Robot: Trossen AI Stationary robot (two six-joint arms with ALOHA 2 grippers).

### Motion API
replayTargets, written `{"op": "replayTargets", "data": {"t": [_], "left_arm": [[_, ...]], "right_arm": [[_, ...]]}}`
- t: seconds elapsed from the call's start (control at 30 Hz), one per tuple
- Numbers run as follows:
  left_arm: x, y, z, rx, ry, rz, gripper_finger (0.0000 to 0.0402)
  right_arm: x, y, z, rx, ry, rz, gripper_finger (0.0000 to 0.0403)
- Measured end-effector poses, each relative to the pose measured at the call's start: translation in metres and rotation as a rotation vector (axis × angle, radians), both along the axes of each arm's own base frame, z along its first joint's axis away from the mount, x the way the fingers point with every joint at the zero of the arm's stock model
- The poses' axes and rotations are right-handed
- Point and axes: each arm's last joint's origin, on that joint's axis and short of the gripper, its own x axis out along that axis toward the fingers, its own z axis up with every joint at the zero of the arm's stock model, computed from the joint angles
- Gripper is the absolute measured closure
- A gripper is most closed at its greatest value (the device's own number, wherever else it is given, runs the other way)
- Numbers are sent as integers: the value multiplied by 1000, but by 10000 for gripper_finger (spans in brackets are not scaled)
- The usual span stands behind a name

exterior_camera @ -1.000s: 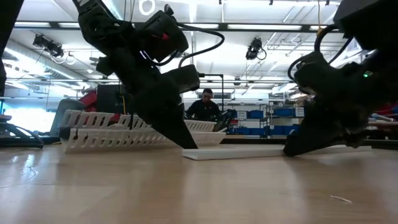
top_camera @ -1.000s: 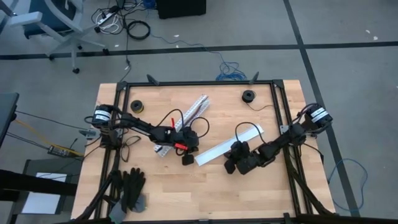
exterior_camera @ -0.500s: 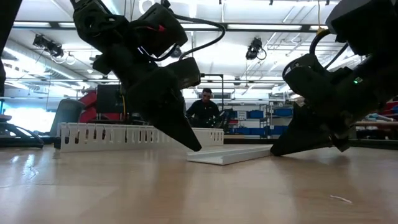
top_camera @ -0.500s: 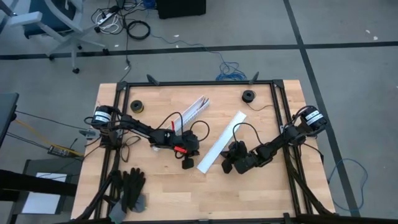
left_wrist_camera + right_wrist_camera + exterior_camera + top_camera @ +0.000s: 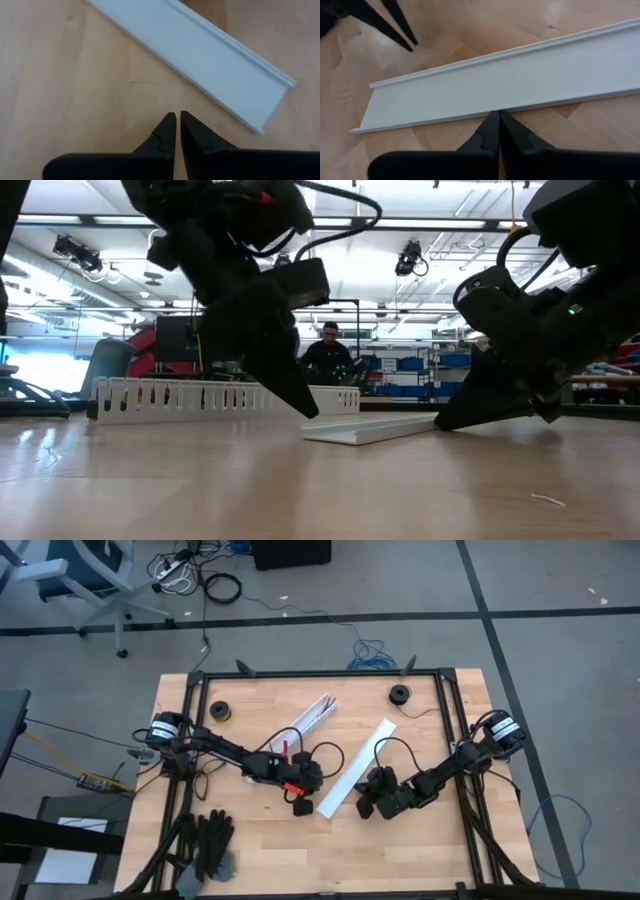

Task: Ziptie cables
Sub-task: Close the white cable duct

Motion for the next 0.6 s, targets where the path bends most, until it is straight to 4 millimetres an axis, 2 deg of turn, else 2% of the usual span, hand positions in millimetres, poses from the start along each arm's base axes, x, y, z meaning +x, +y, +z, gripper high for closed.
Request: {"op": "replayTargets", "data": {"t": [0.27,0.6], "left_arm": [[11,-5,-16,13,37,6,402],[28,-14,-15,0,10,-25,402]], "right_arm": [[1,0,1,9,-18,-1,403],[7,-10,3,-56,-16,-13,402]]}}
